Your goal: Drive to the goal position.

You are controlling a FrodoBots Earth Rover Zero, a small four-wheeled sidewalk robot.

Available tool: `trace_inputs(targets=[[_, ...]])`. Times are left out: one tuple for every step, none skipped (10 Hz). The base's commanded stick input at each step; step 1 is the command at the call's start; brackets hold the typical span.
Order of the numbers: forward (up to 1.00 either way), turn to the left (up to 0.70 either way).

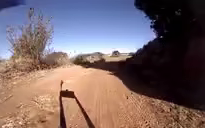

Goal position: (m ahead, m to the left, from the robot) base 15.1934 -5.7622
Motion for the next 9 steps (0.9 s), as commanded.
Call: trace_inputs(targets=[[0.5,0.0],[0.5,0.0],[0.5,0.0],[0.5,0.0],[0.5,0.0],[0.5,0.0],[0.5,0.0],[0.5,0.0],[0.5,0.0]])
